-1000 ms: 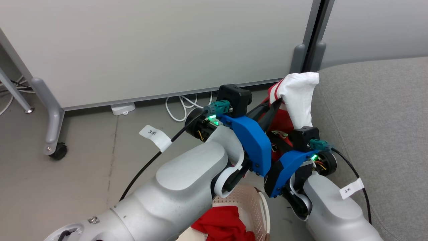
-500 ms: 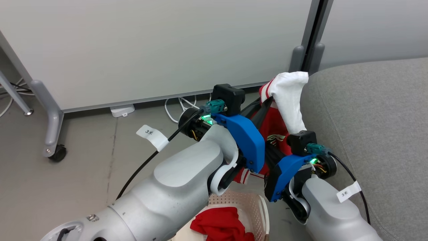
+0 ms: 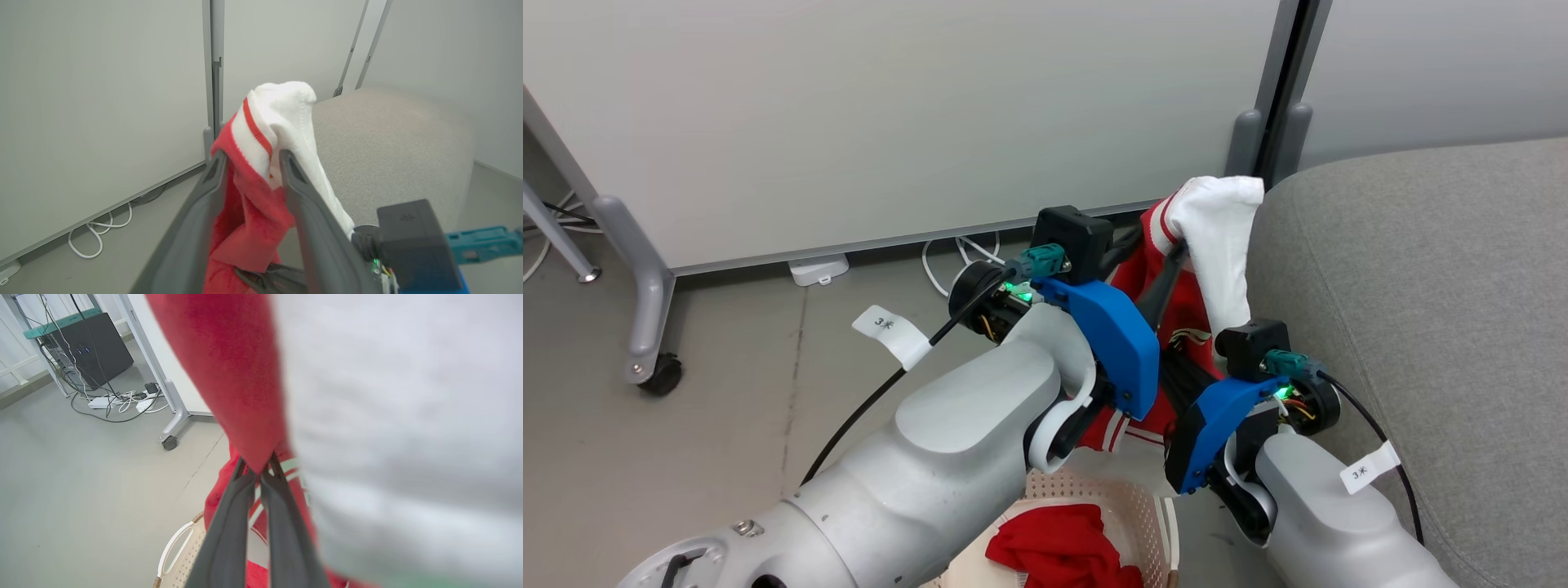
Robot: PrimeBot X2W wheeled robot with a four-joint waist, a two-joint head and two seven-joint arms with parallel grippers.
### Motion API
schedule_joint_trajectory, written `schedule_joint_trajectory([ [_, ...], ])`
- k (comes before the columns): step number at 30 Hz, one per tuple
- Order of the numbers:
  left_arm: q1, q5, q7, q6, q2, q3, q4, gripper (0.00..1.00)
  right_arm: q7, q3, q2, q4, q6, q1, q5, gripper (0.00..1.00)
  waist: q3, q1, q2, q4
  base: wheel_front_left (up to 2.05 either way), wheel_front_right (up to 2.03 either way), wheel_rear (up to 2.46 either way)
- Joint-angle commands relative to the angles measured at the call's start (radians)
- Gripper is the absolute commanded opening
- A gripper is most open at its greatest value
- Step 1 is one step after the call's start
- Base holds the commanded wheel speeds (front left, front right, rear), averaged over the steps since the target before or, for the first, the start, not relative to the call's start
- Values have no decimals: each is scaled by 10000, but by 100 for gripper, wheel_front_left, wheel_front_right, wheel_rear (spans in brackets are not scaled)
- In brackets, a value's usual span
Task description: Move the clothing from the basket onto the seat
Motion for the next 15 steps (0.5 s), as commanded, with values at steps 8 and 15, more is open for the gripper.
schedule_joint_trajectory([
  [8,100,238,-731,-307,26,19,295,100,-131,70,-25,89,5,-260,-44,0,46,0,-1,-46,0,0,0],
  [15,868,885,-1215,-643,549,657,198,100,-203,-78,-25,97,5,-348,-267,0,147,0,-1,-91,0,0,0],
])
